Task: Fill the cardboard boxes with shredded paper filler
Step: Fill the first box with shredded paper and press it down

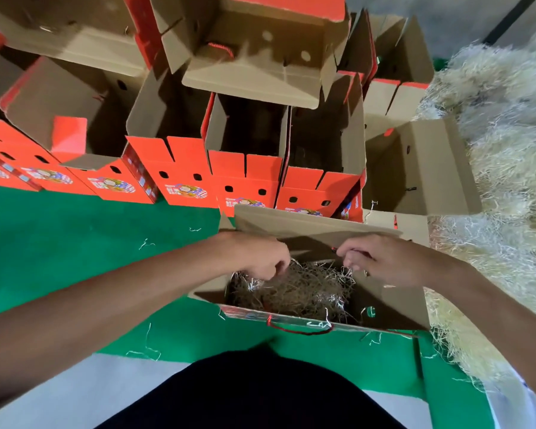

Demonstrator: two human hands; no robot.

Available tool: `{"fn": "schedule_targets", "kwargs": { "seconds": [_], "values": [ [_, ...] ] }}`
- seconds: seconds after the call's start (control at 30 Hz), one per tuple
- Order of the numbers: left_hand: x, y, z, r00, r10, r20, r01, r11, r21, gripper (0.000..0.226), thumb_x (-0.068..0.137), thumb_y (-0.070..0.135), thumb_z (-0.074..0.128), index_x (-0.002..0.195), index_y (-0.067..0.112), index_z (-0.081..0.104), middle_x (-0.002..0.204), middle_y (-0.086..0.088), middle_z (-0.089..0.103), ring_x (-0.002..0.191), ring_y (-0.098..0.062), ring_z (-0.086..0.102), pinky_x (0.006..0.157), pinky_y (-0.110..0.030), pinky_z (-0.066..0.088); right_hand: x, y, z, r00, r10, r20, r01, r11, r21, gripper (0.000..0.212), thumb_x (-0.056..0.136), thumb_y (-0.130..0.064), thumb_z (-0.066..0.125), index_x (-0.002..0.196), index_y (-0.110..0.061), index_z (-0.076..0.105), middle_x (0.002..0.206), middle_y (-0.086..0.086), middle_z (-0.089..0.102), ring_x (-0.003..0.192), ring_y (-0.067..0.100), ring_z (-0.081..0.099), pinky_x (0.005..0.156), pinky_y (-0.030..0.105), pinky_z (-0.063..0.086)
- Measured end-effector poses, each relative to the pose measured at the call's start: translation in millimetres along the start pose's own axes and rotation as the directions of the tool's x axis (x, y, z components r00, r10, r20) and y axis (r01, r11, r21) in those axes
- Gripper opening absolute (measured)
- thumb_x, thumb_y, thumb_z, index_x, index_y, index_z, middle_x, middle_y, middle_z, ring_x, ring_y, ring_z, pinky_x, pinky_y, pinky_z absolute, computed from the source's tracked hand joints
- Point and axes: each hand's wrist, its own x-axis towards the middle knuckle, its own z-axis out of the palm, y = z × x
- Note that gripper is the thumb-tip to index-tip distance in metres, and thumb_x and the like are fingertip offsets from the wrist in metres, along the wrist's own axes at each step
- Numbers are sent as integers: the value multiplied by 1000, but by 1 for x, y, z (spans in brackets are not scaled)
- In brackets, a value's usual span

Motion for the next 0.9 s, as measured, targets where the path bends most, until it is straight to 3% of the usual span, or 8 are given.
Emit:
{"fn": "schedule_targets", "kwargs": {
  "seconds": [0.1, 0.17, 0.27, 0.43, 0.6, 0.73, 0.83, 0.9],
  "values": [
    [-7, -5, -13, 990, 5, -139, -18, 995, -95, 29, 101, 11, 45, 118, 25, 64, 87, 11, 59, 67, -13, 56, 55, -27, 40, -1, -10, 1, 998, -14, -62, 14, 1000, 1, 23, 105, -37, 45, 122, -39, 60, 100, -29, 63, 92, -11, 60, 79, 21, 50],
    [-10, -9, -16, 982, 7, -189, -35, 989, -145, 27, 102, 19, 47, 122, 30, 61, 96, 13, 57, 67, -5, 52, 53, -25, 35, -1, -15, 4, 994, -18, -104, 20, 1000, 17, 23, 104, -37, 50, 123, -37, 61, 103, -28, 65, 89, -12, 61, 76, 13, 48],
    [-14, -17, -14, 979, 26, -201, -71, 972, -223, 25, 101, 23, 51, 120, 35, 62, 115, 10, 62, 77, -1, 58, 62, -24, 46, -1, -21, 8, 991, -53, -127, 58, 998, 36, 25, 103, -36, 53, 126, -33, 61, 109, -25, 66, 91, -17, 60, 71, 4, 45],
    [-19, -22, -8, 978, 9, -210, -68, 959, -274, 20, 97, 29, 58, 108, 45, 62, 109, 19, 64, 91, -10, 68, 85, -46, 57, 2, -28, 13, 996, -45, -79, 51, 996, 77, 26, 102, -32, 54, 126, -27, 63, 112, -19, 69, 100, -5, 63, 92, 29, 54],
    [-11, -21, -5, 977, 6, -211, -64, 962, -267, 23, 95, 23, 61, 113, 38, 61, 104, 16, 67, 91, -13, 68, 83, -44, 57, 13, -28, 24, 997, -58, -55, 62, 996, 61, 21, 101, -27, 56, 119, -21, 65, 96, -18, 69, 84, -5, 63, 75, 24, 50],
    [9, -9, 13, 986, 41, -160, -34, 999, 42, 29, 91, 21, 67, 115, 21, 50, 117, -3, 65, 97, -25, 65, 80, -43, 55, 34, -36, 42, 997, -65, 51, 73, 984, -166, 13, 101, -23, 55, 107, -15, 63, 104, 7, 70, 88, 21, 63, 71, 31, 43],
    [26, -1, 34, 998, 33, -55, -9, 920, 393, 33, 88, 19, 64, 117, 5, 60, 115, -16, 67, 101, -35, 67, 79, -43, 57, 48, -40, 63, 984, -54, 169, 110, 933, -341, 14, 97, -10, 52, 106, -8, 62, 113, 17, 66, 100, 33, 64, 81, 36, 52],
    [30, 2, 41, 1000, 25, -12, -17, 889, 458, 24, 88, 13, 59, 108, 1, 67, 107, -19, 70, 95, -37, 69, 74, -40, 57, 57, -39, 73, 974, -83, 209, 163, 901, -402, 21, 100, -13, 49, 112, -8, 65, 115, 15, 67, 103, 32, 65, 87, 39, 53]
  ]
}}
